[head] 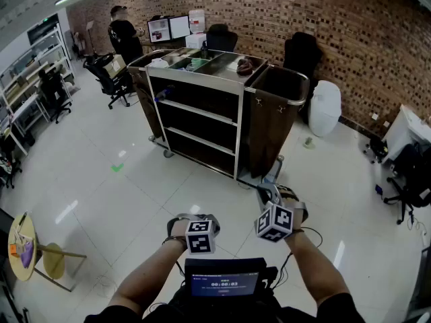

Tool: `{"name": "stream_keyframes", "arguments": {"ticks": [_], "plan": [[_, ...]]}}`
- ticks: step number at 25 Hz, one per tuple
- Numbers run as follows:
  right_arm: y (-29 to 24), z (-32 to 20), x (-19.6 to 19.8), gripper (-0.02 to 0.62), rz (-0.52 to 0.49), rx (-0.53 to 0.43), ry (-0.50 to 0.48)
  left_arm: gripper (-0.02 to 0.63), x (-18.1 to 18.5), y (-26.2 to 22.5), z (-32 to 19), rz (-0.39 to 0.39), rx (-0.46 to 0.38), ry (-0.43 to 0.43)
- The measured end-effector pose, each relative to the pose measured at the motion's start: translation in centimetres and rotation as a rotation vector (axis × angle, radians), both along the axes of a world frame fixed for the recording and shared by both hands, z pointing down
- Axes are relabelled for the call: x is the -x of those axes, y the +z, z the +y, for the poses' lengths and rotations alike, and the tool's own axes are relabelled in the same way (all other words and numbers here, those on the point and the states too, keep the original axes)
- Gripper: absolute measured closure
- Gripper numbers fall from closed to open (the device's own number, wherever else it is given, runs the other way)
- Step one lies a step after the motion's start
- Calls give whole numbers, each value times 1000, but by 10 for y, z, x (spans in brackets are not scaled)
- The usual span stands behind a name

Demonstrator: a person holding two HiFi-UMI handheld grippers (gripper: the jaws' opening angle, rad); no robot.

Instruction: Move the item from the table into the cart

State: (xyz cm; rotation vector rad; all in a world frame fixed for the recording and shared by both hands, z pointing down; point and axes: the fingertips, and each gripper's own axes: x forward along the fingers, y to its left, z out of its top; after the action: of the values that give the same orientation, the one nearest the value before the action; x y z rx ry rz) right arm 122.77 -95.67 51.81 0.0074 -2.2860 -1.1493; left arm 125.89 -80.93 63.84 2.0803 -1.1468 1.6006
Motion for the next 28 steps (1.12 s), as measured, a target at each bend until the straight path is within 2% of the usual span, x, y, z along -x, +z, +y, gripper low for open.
{"name": "stream_keyframes", "arguments": {"ticks": [3,5,7,10,12,14,16,18,21,23,25,28], "plan": [[-8,2,-1,595,-59,114,10,606,10,-25,-9,59,-108,-121],[-20,1,6,595,-107,172,13,606,24,-46,-16,71,-192,-191],[-33,3,18,595,-158,224,-2,606,40,-68,-20,82,-277,-259],[-50,12,44,595,-240,367,-27,606,69,-102,-13,135,-419,-392],[-62,26,69,595,-285,469,-36,606,98,-127,1,200,-545,-500],[-73,51,101,595,-321,570,-58,606,134,-153,28,302,-695,-628],[-82,85,142,595,-341,632,-90,606,179,-176,70,399,-840,-765],[-90,127,191,595,-344,653,-125,606,227,-193,125,426,-950,-869],[-102,203,262,595,-347,733,-173,606,295,-211,220,382,-1047,-972],[-111,259,306,595,-356,796,-213,606,341,-219,286,322,-1105,-1050],[-117,318,350,595,-356,847,-260,606,387,-226,354,257,-1171,-1148],[-117,388,414,595,-317,884,-330,606,444,-234,436,220,-1277,-1291]]}}
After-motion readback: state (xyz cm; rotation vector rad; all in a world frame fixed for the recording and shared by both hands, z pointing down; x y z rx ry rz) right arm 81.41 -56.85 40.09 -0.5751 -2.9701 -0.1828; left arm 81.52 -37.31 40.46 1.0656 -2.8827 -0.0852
